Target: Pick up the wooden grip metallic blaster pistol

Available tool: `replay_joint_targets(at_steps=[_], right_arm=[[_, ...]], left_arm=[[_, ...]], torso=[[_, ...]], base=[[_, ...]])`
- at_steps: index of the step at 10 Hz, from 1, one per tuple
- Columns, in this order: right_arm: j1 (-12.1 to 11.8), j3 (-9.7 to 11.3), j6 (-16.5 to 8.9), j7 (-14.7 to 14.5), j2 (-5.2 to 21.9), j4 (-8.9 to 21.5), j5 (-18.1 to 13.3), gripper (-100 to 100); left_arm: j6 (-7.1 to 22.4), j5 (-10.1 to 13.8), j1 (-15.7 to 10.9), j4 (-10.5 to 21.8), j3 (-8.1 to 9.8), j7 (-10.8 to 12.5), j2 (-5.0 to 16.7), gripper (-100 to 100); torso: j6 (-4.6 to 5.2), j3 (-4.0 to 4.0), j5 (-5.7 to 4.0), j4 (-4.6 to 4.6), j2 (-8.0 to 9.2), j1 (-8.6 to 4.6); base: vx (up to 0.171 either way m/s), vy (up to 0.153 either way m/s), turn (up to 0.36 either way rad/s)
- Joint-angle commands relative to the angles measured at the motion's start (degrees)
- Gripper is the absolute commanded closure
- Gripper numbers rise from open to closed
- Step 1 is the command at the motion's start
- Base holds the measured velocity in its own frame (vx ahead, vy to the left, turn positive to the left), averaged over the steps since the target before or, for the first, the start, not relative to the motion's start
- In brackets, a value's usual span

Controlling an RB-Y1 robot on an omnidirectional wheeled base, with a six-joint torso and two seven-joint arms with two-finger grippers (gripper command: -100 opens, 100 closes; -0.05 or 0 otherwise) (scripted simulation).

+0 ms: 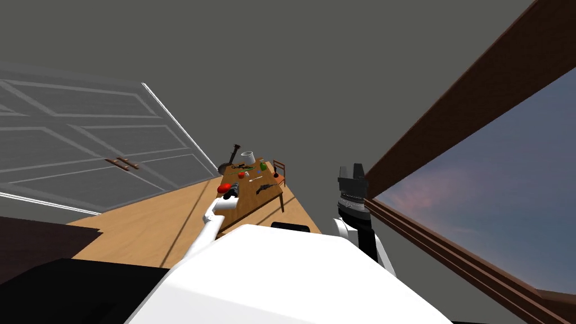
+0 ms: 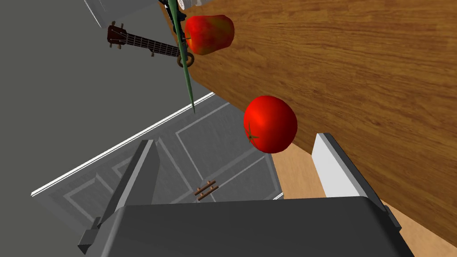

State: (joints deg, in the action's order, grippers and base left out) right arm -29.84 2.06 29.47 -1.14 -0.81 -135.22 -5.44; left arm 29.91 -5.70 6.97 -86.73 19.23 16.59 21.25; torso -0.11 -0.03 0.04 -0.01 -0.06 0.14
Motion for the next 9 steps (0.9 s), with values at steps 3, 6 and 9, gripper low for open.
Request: replay_joint_targets(at_steps=[3, 6, 9], right_arm=[[0.01, 0.01, 0.00, 0.00, 0.00, 0.00, 0.00, 0], [0.00, 0.00, 0.00, 0.00, 0.00, 0.00, 0.00, 0], [0.00, 0.00, 0.00, 0.00, 0.00, 0.00, 0.00, 0]], left_arm=[[3.21, -0.23, -2.11, 5.04, 1.64, 1.32, 0.98, -100], [7.17, -0.18, -3.73, 8.49, 3.12, 2.56, 1.92, -100], [11.08, -0.10, -5.35, 11.93, 4.59, 3.80, 2.78, -100]], torso=[[0.09, -0.01, -0.02, 0.00, -0.02, -0.03], [0.00, 0.02, 0.00, 0.01, 0.04, 0.01], [-0.02, 0.01, 0.00, 0.00, 0.01, 0.01]], base=[[-0.013, 0.007, -0.167], [-0.022, 0.013, -0.156], [-0.015, 0.009, -0.159]])
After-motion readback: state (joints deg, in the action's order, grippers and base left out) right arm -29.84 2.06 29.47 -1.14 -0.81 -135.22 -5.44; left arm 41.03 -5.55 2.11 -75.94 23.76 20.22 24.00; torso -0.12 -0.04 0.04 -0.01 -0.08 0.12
